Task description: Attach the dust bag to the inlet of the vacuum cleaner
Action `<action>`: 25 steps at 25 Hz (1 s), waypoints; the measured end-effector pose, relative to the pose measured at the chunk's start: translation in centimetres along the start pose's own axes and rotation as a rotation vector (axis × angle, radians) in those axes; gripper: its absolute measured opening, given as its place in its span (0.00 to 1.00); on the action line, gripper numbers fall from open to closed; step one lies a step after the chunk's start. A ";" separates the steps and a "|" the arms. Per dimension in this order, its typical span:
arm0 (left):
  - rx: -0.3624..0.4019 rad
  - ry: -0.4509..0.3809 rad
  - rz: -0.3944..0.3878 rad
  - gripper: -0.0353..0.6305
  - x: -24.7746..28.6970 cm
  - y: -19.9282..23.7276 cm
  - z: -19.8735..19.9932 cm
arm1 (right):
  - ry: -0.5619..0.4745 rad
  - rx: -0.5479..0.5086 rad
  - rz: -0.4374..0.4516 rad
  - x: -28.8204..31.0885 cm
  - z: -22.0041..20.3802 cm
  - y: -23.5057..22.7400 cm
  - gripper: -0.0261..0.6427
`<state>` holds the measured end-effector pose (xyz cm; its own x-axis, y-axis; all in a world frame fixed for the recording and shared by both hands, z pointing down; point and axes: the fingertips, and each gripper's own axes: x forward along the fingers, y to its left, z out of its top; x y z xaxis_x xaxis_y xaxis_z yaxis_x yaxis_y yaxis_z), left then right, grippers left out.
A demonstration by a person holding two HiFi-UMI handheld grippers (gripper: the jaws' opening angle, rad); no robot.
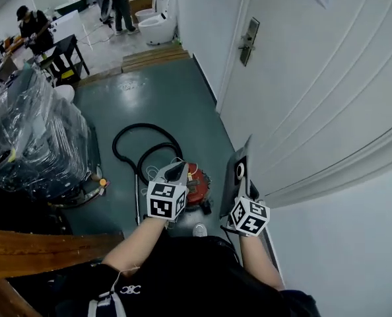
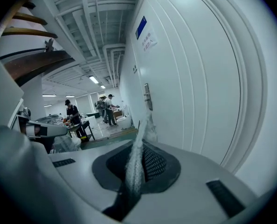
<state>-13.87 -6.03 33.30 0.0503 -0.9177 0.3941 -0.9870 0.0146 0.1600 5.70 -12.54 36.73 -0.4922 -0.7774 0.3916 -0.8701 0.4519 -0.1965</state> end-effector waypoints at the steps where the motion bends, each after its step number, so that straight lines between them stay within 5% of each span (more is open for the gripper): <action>1: 0.013 0.008 -0.028 0.05 0.6 0.1 0.2 | -0.004 0.011 -0.027 0.1 0.0 0.0 0.06; 17: 0.129 0.165 -0.367 0.05 6.7 3.7 -1.9 | 0.009 0.186 -0.390 -1.8 -3.4 1.6 0.06; 25: 0.270 0.367 -0.404 0.05 12.5 3.7 -10.9 | 0.093 0.258 -0.441 -0.7 -11.1 -2.7 0.06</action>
<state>-15.28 -13.11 48.71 0.4313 -0.6322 0.6437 -0.8801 -0.4518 0.1459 8.71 -8.34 46.94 -0.0835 -0.8224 0.5627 -0.9778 -0.0414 -0.2056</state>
